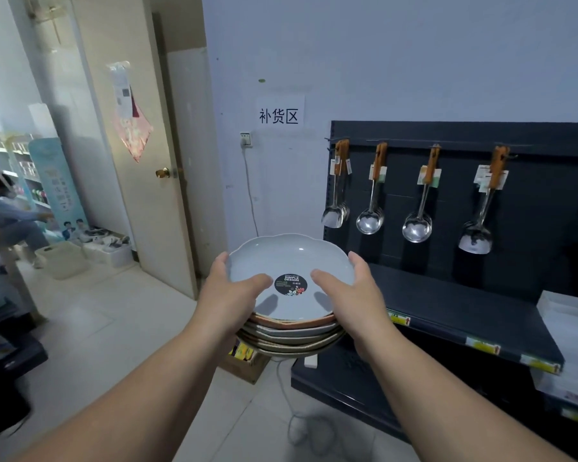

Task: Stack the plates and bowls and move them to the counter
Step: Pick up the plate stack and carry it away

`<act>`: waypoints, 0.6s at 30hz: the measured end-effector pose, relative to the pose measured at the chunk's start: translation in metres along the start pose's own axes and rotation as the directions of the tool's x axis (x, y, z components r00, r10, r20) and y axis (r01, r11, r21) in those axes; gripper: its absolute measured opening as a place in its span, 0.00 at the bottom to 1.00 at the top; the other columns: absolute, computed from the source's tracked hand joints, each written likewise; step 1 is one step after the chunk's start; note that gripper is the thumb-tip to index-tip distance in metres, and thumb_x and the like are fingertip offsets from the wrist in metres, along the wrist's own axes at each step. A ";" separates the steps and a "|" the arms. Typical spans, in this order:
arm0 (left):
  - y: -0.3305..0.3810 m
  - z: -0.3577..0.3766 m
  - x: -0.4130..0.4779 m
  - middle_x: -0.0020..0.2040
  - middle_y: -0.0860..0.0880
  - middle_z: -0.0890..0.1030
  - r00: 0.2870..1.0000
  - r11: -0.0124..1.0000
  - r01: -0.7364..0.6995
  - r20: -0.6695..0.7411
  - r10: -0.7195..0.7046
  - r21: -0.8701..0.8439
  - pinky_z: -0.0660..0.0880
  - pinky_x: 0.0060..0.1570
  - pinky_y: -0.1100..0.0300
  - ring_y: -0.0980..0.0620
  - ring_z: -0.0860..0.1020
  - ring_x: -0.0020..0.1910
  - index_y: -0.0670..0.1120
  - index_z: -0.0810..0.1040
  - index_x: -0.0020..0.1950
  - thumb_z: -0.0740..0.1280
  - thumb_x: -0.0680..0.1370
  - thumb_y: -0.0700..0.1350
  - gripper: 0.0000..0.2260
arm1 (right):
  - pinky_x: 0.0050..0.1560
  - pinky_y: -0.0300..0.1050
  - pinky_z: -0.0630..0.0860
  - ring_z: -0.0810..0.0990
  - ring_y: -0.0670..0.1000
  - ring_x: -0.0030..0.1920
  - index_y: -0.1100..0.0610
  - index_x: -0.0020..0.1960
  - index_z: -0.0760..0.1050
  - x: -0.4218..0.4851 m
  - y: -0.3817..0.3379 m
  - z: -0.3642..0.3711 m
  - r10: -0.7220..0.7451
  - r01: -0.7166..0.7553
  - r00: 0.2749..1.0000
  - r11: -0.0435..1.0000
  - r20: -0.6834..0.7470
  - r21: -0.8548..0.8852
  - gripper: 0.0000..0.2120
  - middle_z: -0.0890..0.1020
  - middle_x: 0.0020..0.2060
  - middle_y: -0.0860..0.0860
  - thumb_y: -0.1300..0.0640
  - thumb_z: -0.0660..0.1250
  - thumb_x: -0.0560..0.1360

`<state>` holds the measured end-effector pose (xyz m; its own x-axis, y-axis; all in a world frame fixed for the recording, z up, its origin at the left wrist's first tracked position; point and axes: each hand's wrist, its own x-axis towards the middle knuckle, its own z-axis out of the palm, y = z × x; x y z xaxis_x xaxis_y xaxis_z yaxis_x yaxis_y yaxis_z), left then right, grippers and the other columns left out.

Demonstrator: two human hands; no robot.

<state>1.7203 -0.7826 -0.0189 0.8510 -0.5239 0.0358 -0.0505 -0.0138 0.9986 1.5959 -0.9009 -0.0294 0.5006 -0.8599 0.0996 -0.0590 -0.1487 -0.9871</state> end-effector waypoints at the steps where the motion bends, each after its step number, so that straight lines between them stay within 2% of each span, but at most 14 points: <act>1: -0.002 0.002 0.010 0.44 0.60 0.71 1.000 1.000 0.010 0.009 -0.010 -0.001 0.78 0.43 0.56 0.52 0.78 0.46 0.52 0.61 0.73 0.72 0.72 0.42 0.32 | 0.53 0.47 0.73 0.74 0.50 0.55 0.42 0.70 0.63 0.009 0.003 0.004 0.008 -0.008 1.000 1.000 -0.010 -0.002 0.29 0.74 0.49 0.40 0.48 0.70 0.72; 3: -0.007 0.005 0.033 0.43 0.58 0.72 0.999 1.000 0.025 0.036 -0.025 0.001 0.79 0.45 0.53 0.48 0.79 0.46 0.52 0.63 0.70 0.71 0.73 0.41 0.29 | 0.53 0.47 0.73 0.74 0.50 0.56 0.43 0.72 0.62 0.028 0.009 0.014 0.022 -0.023 0.999 1.000 -0.036 -0.010 0.31 0.74 0.51 0.42 0.48 0.70 0.72; 5: -0.012 0.005 0.060 0.42 0.57 0.72 0.998 1.000 0.027 0.063 -0.027 -0.004 0.79 0.38 0.55 0.50 0.79 0.42 0.53 0.63 0.68 0.71 0.73 0.40 0.28 | 0.57 0.49 0.73 0.74 0.51 0.58 0.44 0.74 0.61 0.046 0.013 0.027 0.030 -0.032 0.997 0.999 -0.065 -0.033 0.34 0.73 0.54 0.43 0.47 0.70 0.72; 7: -0.017 0.003 0.090 0.44 0.56 0.72 0.994 0.999 0.047 0.103 -0.044 -0.021 0.77 0.32 0.57 0.49 0.80 0.41 0.52 0.62 0.71 0.71 0.73 0.40 0.30 | 0.61 0.52 0.73 0.73 0.51 0.61 0.45 0.75 0.58 0.066 0.017 0.043 0.037 -0.043 0.995 0.997 -0.097 -0.056 0.37 0.72 0.61 0.45 0.46 0.70 0.71; 9: -0.021 -0.002 0.123 0.48 0.54 0.75 0.988 0.998 0.052 0.143 -0.048 -0.020 0.78 0.31 0.57 0.48 0.80 0.42 0.53 0.59 0.74 0.71 0.73 0.41 0.34 | 0.61 0.51 0.72 0.72 0.51 0.62 0.45 0.76 0.58 0.086 0.020 0.062 0.041 -0.049 0.990 0.997 -0.133 -0.060 0.38 0.71 0.62 0.45 0.45 0.70 0.71; 14: -0.028 -0.019 0.210 0.48 0.54 0.74 0.971 0.998 0.048 0.234 -0.058 0.047 0.81 0.40 0.47 0.41 0.81 0.46 0.55 0.60 0.72 0.72 0.71 0.45 0.34 | 0.61 0.51 0.72 0.72 0.51 0.62 0.45 0.76 0.58 0.136 0.019 0.115 0.062 -0.073 0.975 0.996 -0.214 -0.044 0.37 0.72 0.61 0.45 0.46 0.71 0.71; 16: -0.028 -0.021 0.241 0.50 0.53 0.75 0.960 0.998 0.042 0.274 -0.056 0.057 0.81 0.44 0.44 0.41 0.81 0.47 0.56 0.61 0.72 0.73 0.69 0.47 0.35 | 0.59 0.49 0.72 0.73 0.50 0.61 0.45 0.76 0.58 0.155 0.018 0.131 0.070 -0.081 0.967 0.996 -0.245 -0.037 0.37 0.72 0.59 0.43 0.46 0.71 0.71; 18: -0.029 -0.018 0.267 0.47 0.54 0.75 0.958 0.998 0.024 0.284 -0.039 0.057 0.80 0.47 0.42 0.42 0.81 0.47 0.55 0.64 0.69 0.73 0.69 0.45 0.31 | 0.56 0.47 0.71 0.73 0.49 0.59 0.45 0.76 0.58 0.172 0.018 0.140 0.076 -0.088 0.959 0.996 -0.272 -0.032 0.37 0.72 0.57 0.43 0.46 0.71 0.72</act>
<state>1.9584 -0.9069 -0.0379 0.6690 -0.7431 -0.0155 -0.0603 -0.0750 0.9954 1.8022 -0.9830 -0.0481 0.2409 -0.9690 0.0545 -0.1300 -0.0879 -0.9876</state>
